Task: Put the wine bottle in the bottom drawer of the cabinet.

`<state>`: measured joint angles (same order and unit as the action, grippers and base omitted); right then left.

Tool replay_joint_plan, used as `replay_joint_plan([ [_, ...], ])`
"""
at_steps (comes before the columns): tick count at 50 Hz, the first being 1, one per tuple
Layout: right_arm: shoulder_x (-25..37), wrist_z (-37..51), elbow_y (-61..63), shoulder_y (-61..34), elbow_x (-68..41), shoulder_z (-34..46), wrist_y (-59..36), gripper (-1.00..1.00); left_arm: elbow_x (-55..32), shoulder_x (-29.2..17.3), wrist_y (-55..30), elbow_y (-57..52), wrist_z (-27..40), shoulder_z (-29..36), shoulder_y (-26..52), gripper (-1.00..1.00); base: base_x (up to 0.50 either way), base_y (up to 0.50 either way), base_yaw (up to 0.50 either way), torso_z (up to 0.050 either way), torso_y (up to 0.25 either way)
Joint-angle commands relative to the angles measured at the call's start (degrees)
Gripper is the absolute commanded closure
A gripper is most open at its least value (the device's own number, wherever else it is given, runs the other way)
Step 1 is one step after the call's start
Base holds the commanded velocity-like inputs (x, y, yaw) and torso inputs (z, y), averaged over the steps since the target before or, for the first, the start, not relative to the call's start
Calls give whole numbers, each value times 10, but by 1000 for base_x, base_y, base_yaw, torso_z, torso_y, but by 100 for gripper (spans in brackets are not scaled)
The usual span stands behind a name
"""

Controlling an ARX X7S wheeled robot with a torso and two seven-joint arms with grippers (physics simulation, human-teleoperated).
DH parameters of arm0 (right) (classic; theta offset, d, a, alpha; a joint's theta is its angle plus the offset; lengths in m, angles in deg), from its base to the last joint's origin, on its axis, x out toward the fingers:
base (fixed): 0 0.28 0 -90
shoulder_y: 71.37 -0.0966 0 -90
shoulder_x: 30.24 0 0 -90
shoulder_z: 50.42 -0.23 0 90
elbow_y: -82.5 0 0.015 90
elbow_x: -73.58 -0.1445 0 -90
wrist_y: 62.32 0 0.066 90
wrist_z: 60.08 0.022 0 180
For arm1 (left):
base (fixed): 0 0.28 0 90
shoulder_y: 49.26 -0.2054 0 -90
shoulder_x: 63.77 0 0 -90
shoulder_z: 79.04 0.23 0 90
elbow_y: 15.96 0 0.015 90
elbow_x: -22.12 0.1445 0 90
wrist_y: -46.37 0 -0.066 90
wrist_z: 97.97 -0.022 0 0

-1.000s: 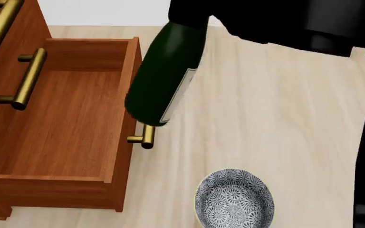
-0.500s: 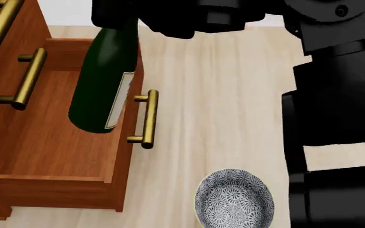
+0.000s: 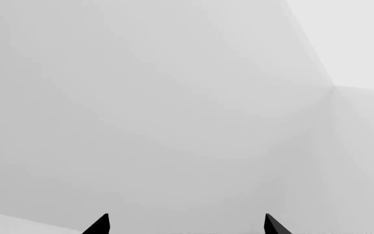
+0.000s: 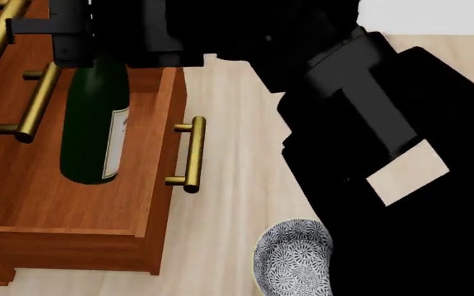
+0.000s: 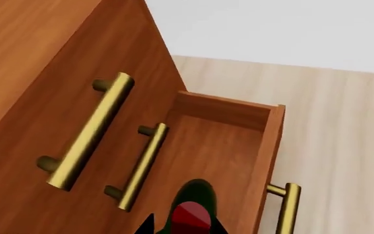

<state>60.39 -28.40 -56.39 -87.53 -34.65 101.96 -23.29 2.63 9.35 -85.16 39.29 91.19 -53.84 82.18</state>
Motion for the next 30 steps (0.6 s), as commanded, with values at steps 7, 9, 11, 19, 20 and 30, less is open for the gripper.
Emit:
replay_joint_plan([
  [7,-6,-70,38,-37,-181,282,164,100,-5,2,5,3,-6,-6,-8,-100,0,0,0,1,1],
  [9,-6,-74,38,-34,-179,291,169,100,-6,2,6,3,-7,-5,-9,-100,0,0,0,0,0],
  [11,-6,-78,33,-29,-182,295,168,100,-5,2,6,3,-7,-5,-10,-100,0,0,0,0,0],
  [19,-6,-94,21,-6,-156,297,172,100,-4,2,11,7,-7,-2,-11,-100,0,0,0,0,0],
  [20,-6,-92,19,-3,-152,296,177,100,-5,2,10,7,-7,-2,-11,-100,0,0,0,0,0],
  [30,-6,-131,28,23,-105,291,216,100,-8,2,7,2,-6,1,-10,-100,0,0,0,0,1],
])
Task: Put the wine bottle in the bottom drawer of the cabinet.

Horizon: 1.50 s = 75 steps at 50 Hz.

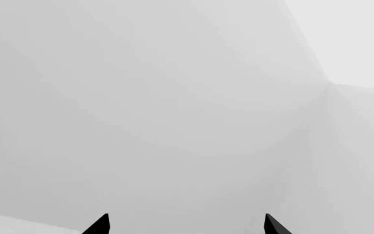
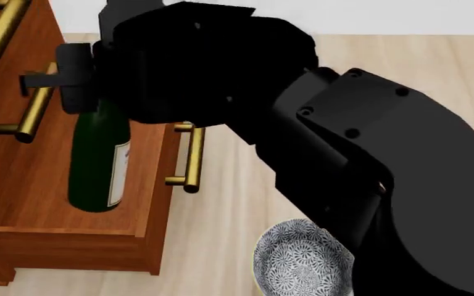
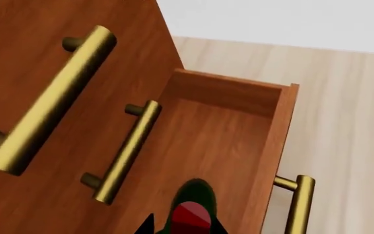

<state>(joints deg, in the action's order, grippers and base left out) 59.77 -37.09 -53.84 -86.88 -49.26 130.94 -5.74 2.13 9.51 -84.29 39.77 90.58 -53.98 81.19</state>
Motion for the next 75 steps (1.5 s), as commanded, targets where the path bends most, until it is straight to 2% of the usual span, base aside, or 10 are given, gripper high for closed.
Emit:
replay_joint_plan([
  [1,0,-47,2,17,36,2,39,100,-3,0,-1,-2,1,3,-1,-100,0,0,0,0,0],
  [15,0,-57,21,39,62,2,52,100,-12,0,-5,-7,0,-1,0,-100,0,0,0,1,0],
  [19,0,-66,16,39,35,0,53,100,-14,0,-5,-4,0,-1,1,-100,0,0,0,0,3],
  [22,0,-46,16,42,73,2,64,100,-18,0,-6,-4,0,-7,2,-100,0,0,0,0,0],
  [36,0,-66,24,46,91,0,73,100,-13,0,0,-4,-1,4,-4,-100,0,0,0,0,0],
  [54,0,-54,44,46,108,-2,78,100,-22,-1,-3,-7,2,-3,-2,-100,0,0,0,0,-116],
  [65,0,-58,46,39,119,-2,82,100,-21,-16,-25,-13,18,14,12,-100,0,0,0,0,-119],
  [75,0,-58,47,31,123,-2,87,100,-23,-2,-4,-7,6,3,-2,-100,0,0,0,0,-114],
])
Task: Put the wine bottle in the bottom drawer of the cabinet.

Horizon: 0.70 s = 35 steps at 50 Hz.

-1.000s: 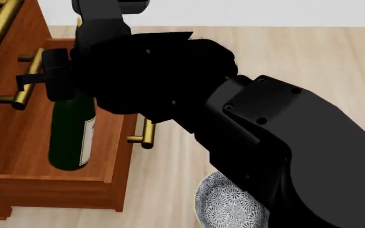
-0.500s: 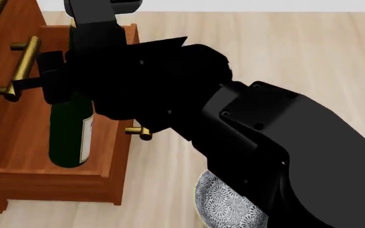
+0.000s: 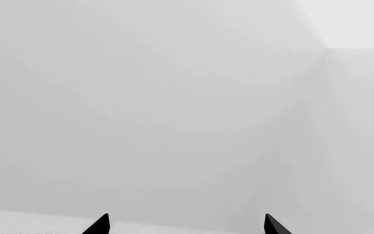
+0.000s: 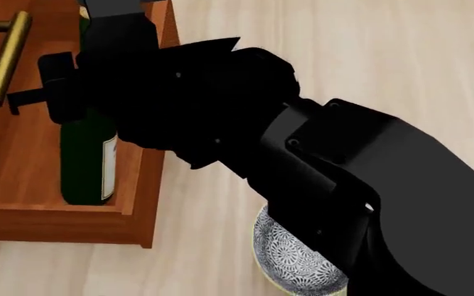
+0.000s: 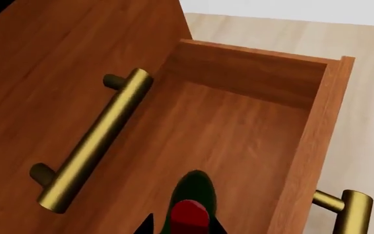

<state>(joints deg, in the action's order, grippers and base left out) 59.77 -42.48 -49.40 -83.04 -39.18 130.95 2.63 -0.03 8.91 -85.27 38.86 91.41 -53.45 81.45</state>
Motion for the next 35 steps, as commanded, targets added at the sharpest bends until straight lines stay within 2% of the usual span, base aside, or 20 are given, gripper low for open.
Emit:
replay_joint_plan([
  [1,0,-3,5,-7,24,-2,4,100,-2,4,7,2,-3,-2,-5,-100,0,0,0,0,-115],
  [13,0,26,18,20,50,-3,-32,100,-7,-9,-13,-3,11,3,10,-100,0,0,0,0,-106],
  [19,0,61,-21,37,44,-2,-51,100,-9,-8,-13,-2,12,1,11,-100,0,0,0,0,-24],
  [35,0,22,-61,92,63,-2,-54,100,-14,-9,-13,-5,14,-1,12,-100,0,0,-1,0,-2],
])
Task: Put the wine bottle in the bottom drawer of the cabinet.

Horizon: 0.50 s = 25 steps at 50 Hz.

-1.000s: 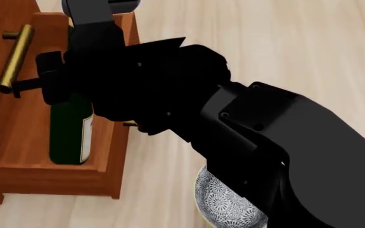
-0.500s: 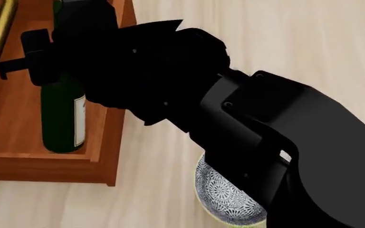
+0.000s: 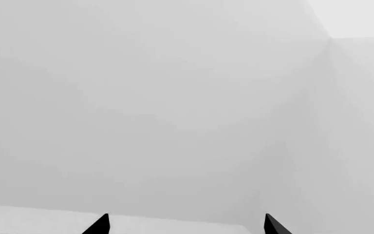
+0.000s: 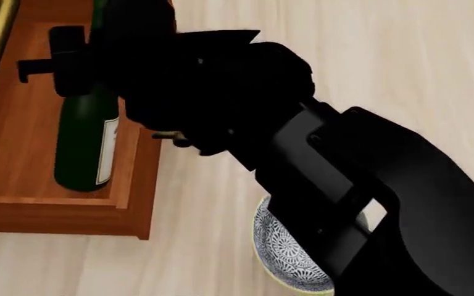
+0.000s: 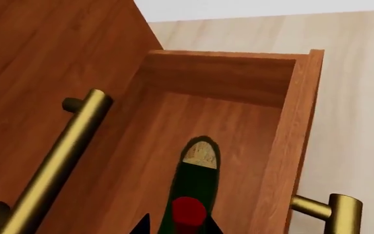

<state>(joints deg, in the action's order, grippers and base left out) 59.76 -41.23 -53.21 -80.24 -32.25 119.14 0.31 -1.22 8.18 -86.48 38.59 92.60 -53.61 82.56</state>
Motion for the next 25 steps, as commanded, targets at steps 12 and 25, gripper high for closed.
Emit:
replay_joint_plan([
  [12,0,-13,-18,94,45,112,-42,100,-1,-1,2,-1,3,4,-1,-100,0,0,0,-3,-5],
  [25,0,-33,-8,116,93,109,-69,100,3,-3,5,0,5,12,-4,-100,0,0,0,-2,-31],
])
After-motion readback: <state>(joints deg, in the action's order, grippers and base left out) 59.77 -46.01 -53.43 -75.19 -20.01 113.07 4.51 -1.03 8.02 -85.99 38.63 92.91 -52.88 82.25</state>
